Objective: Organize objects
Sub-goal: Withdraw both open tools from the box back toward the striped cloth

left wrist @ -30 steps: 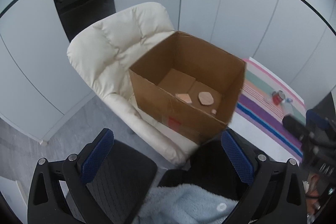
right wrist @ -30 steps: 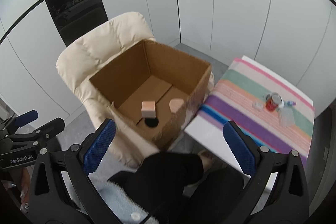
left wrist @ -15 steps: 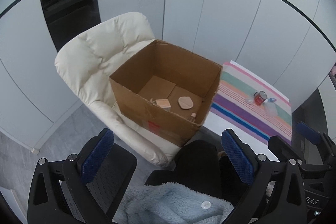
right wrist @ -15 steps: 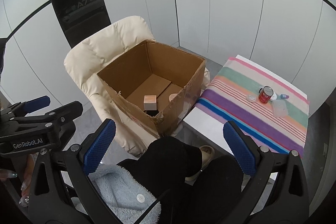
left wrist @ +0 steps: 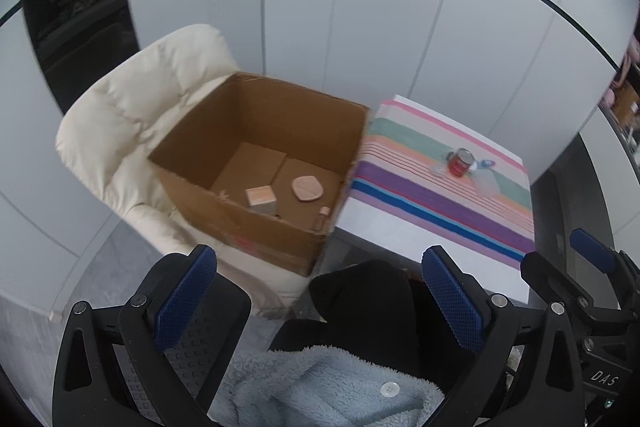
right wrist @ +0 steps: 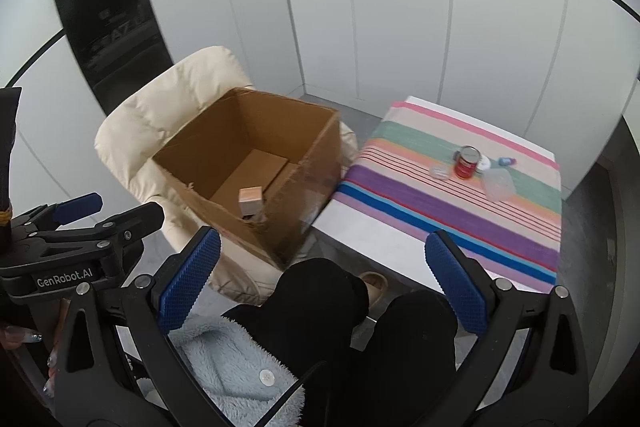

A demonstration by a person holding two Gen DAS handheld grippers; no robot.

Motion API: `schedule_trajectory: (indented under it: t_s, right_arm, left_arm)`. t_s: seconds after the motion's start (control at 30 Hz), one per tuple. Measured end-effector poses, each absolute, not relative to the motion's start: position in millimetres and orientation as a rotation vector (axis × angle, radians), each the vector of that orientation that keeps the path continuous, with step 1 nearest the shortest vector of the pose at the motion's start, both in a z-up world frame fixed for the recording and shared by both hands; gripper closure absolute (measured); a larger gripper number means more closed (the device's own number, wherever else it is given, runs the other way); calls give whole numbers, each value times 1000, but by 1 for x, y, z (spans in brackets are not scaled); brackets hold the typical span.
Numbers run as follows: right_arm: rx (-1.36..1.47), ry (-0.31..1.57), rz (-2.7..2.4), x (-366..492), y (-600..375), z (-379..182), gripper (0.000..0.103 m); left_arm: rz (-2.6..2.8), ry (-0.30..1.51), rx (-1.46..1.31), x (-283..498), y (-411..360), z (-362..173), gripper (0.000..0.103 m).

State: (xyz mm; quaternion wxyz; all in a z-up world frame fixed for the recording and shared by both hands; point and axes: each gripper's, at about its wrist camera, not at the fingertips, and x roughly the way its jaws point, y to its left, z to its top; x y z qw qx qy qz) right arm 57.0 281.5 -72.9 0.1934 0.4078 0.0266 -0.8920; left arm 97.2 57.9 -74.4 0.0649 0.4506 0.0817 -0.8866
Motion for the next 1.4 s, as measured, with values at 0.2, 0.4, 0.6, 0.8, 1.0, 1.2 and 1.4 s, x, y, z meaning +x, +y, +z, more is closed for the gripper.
schedule_trajectory:
  t_s: [0.2,0.4,0.6,0.8,1.0,1.2,1.4]
  right_arm:
    - [1186,18,-2578,56,315,-77,0]
    - [1228,-47,-2661,61,352,-79,0]
    - [1276,-116,-2740,67,390,-83,0]
    - [1326,-181,-2792,65,421,-91,0]
    - [1380,-249,-2803,52,444,-107,0]
    - [1426,-300,-2805,33,463,-124,0]
    - [1473,-316,-2800,11,476,-143,0]
  left_arm:
    - [-2738,205,1423,80,93,-81,0]
    - [-2808,173,1477,66,129,-85,0]
    - [-2856,134,1544,55,160,-90,0]
    - [-2862,94,1550,47,177,-97,0]
    - [-2866,52,1529,36,185,-102,0]
    - [-2843,60,1545,13,190,-116,0]
    - [-2818,73,1579,-17,199,-135,0]
